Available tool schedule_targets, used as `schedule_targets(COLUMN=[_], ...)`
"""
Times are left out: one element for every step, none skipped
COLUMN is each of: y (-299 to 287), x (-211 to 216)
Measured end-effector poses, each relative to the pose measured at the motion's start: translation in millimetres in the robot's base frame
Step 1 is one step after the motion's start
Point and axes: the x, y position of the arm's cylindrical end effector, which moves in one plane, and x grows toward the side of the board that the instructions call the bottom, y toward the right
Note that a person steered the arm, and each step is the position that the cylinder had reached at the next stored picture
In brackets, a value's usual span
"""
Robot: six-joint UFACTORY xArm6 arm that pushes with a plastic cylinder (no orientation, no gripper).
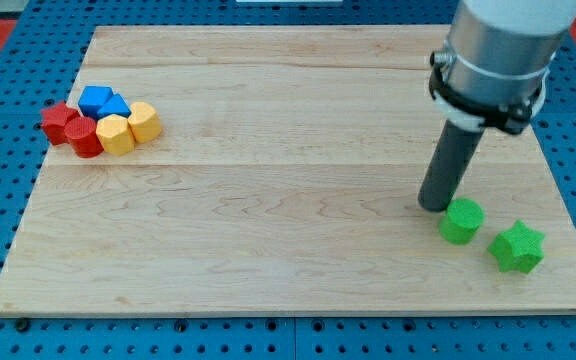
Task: Slide the green circle to the green star
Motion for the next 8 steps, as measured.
schedule_targets(y=[-14,-29,-29,-20,-17,-17,-13,9], x=[7,-6,-11,-9,9,3,-22,-22])
